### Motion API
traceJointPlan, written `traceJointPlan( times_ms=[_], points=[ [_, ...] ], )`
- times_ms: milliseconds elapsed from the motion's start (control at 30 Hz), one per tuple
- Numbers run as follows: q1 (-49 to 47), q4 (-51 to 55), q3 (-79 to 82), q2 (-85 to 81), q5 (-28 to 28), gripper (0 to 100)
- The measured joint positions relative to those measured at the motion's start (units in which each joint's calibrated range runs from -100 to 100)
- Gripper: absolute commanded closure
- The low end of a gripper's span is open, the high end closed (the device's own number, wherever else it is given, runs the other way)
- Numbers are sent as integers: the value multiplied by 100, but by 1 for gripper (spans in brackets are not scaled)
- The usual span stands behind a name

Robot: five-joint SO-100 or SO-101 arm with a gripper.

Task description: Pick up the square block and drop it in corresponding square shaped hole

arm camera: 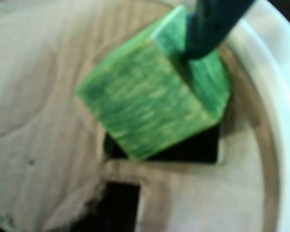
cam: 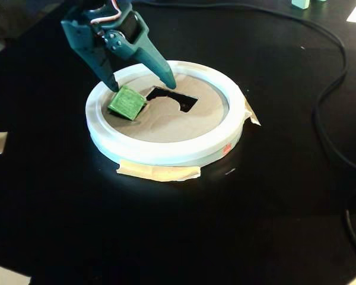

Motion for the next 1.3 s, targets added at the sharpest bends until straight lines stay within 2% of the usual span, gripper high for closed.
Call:
traceJointPlan(
  times_ms=[1300],
  points=[
    [-240, -1193, -10, 1311, 0, 8]
  ],
)
